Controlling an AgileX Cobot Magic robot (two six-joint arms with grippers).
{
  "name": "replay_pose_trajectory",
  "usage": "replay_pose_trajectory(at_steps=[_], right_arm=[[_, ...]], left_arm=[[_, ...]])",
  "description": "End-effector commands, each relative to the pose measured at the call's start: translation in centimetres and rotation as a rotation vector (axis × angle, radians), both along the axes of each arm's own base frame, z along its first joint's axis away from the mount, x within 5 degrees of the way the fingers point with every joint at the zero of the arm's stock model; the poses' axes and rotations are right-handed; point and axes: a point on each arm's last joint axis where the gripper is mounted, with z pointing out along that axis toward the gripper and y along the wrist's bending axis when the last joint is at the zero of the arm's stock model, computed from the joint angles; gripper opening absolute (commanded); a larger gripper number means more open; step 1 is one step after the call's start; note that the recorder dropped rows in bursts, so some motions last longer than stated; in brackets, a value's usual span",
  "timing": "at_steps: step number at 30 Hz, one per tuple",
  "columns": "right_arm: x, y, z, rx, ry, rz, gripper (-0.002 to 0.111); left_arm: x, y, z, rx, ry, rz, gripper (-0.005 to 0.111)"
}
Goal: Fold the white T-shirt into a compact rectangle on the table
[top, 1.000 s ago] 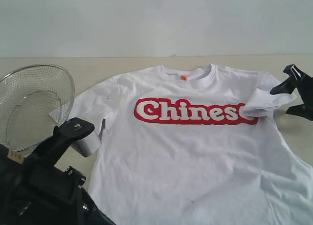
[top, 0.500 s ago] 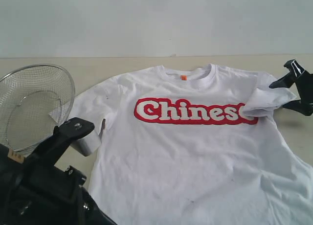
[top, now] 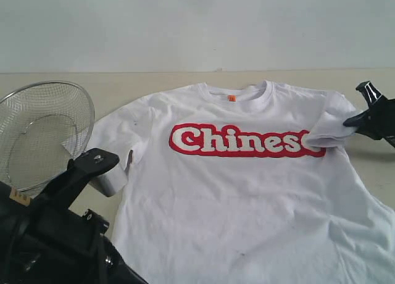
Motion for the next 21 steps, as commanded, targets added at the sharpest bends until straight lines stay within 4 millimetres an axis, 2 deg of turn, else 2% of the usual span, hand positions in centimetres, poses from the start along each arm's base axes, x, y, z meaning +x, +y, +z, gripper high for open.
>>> replay_pose_trajectory(at_steps=[1,5,10,12,16,17,21], right_arm=[[0.0,0.0,0.2,0.026,-0.025,0.002,0.000],[0.8,0.0,1.2,0.044,-0.078,0.036,0.000],[1.0,0.2,1.5,0.058,-0.097,0.049,0.000],[1.2,0.7,1.6,0.052,-0.105,0.076,0.000],[2.1,3.3,1.7,0.055,-0.123,0.131,0.000],[2.3,3.9,1.8,0.060,-0.133,0.134,0.003],[3.0,5.7,2.0,0.078,-0.155,0.143,0.032]], left_arm=[[-0.2,0.0,0.1,-0.011,0.015,0.004,0.005],[-0.2,0.0,0.1,-0.011,0.015,0.004,0.005],[-0.2,0.0,0.1,-0.011,0.015,0.004,0.005],[-0.2,0.0,0.1,-0.011,0.015,0.004,0.005],[-0.2,0.0,0.1,-0.011,0.014,0.005,0.005],[-0.2,0.0,0.1,-0.011,0.016,0.003,0.005],[-0.2,0.0,0.1,-0.011,0.016,0.003,0.005]])
